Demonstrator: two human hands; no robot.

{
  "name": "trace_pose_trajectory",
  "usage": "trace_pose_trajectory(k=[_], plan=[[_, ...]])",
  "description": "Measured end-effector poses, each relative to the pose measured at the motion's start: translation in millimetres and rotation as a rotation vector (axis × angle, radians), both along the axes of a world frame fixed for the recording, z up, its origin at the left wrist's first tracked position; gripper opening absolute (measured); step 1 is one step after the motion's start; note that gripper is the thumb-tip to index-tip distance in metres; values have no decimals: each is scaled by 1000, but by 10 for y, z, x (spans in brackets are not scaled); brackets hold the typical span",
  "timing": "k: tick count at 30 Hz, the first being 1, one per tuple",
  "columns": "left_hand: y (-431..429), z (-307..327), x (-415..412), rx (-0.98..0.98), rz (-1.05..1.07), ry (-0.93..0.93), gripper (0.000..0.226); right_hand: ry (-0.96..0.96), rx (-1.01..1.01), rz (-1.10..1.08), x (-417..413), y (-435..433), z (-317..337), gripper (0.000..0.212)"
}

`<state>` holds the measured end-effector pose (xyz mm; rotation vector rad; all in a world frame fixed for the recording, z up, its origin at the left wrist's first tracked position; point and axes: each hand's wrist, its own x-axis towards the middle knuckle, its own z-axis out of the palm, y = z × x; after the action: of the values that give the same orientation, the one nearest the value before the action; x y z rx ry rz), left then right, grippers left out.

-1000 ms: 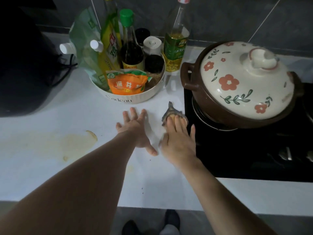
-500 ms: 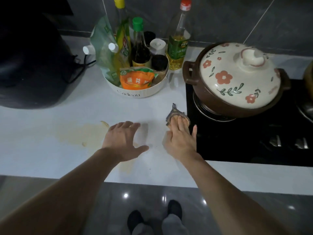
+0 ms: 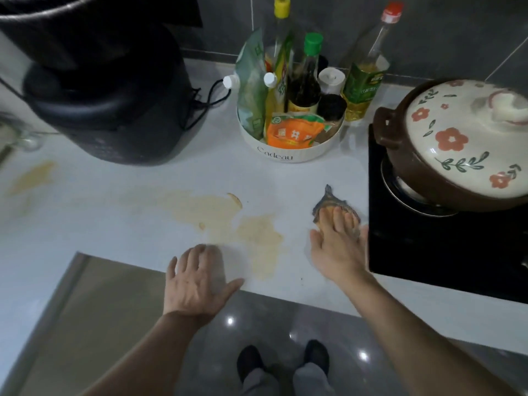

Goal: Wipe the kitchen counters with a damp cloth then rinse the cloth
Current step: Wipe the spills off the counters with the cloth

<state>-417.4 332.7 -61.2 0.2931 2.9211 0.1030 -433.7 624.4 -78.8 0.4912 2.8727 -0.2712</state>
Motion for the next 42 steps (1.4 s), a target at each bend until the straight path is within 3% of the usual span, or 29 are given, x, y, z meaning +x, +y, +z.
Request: trace_pose_trajectory(k=[2, 5, 12, 16, 22, 26, 29, 33, 36, 38, 42], plan=[[16, -72, 20, -29, 56, -80, 109, 10, -41, 66, 516, -263, 35, 58], [3, -99, 16, -30, 47, -81, 112, -59, -36, 108, 936, -362, 69, 60], [52, -59, -8, 10, 93, -70, 106, -37, -13, 3, -239, -158, 3, 58], [-21, -137, 11, 64, 107, -54, 109, -38, -28, 93, 694, -326, 55, 63], [-16, -106, 20, 49, 92, -56, 110, -108, -22, -151, 1123, -270, 69, 80], [-6, -49, 23, 52, 90, -75, 109, -42, 22, 27, 1069, -670, 58, 61], [-5, -27, -4, 38, 84, -90, 108, 133, 77, 84, 910, -439, 184, 35], [2, -16, 4, 36, 82, -91, 107, 91, 59, 120, 788, -180, 334, 22], [-6, -17, 3, 41, 78, -83, 106, 175, -165, 236, 783, -48, 314, 32], [-15, -11, -7, 35, 72, -88, 105, 84, -359, 321, 805, 112, 286, 41], [-28, -15, -12, 28, 59, -86, 105, 5, -340, 362, 916, 254, 220, 51]])
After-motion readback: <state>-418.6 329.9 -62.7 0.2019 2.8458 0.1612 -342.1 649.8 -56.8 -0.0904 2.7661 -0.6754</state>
